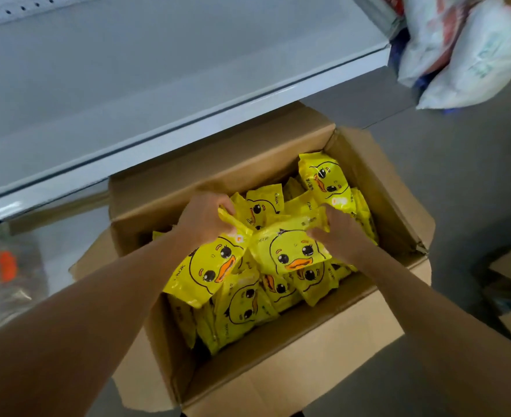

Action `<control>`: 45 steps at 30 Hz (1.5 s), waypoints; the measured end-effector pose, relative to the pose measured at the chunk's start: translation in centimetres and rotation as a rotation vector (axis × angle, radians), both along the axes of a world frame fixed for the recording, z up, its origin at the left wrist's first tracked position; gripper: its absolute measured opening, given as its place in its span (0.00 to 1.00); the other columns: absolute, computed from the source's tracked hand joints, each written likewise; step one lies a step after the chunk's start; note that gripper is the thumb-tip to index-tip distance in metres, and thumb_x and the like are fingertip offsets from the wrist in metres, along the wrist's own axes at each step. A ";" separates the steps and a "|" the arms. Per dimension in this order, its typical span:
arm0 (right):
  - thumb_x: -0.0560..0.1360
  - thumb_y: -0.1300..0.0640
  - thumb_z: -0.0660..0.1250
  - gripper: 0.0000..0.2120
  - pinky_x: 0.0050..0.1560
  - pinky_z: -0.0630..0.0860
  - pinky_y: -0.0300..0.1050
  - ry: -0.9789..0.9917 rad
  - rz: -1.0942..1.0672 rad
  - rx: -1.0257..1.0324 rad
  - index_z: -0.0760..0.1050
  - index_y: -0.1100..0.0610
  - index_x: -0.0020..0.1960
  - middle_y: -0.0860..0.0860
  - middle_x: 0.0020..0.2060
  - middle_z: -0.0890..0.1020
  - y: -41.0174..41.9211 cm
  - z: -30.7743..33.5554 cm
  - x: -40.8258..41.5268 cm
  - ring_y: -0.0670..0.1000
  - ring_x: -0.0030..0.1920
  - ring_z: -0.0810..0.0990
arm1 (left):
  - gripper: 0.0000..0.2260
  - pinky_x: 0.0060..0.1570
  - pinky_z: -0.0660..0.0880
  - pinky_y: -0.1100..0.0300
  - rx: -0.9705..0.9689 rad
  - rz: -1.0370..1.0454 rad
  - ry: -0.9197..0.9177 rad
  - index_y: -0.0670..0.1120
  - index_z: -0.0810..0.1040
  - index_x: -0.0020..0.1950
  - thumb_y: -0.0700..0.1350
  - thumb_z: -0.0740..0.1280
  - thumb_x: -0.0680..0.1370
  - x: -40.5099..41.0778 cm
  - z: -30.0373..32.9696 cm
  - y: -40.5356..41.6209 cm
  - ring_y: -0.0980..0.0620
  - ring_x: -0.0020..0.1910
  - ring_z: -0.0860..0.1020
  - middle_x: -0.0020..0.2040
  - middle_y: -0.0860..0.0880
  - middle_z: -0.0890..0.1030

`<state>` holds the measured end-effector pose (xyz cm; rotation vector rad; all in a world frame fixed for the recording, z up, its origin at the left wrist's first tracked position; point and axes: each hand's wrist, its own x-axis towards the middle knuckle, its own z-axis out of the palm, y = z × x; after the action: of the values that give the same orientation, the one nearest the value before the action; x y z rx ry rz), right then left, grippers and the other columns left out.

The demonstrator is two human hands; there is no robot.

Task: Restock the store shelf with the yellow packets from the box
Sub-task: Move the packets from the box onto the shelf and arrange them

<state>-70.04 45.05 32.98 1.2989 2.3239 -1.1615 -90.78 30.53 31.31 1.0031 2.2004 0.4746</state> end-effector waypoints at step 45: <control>0.79 0.52 0.59 0.12 0.41 0.62 0.47 0.578 -0.082 0.302 0.63 0.61 0.51 0.55 0.37 0.70 -7.6 23.6 -4.5 0.57 0.42 0.69 | 0.07 0.42 0.67 0.55 0.173 0.357 0.380 0.45 0.74 0.51 0.44 0.58 0.80 -1.7 23.5 -14.6 0.40 0.47 0.74 0.46 0.42 0.77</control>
<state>-74.59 37.46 56.56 1.2880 2.9792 -1.4010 -92.53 15.94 54.81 0.8401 2.7393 0.6912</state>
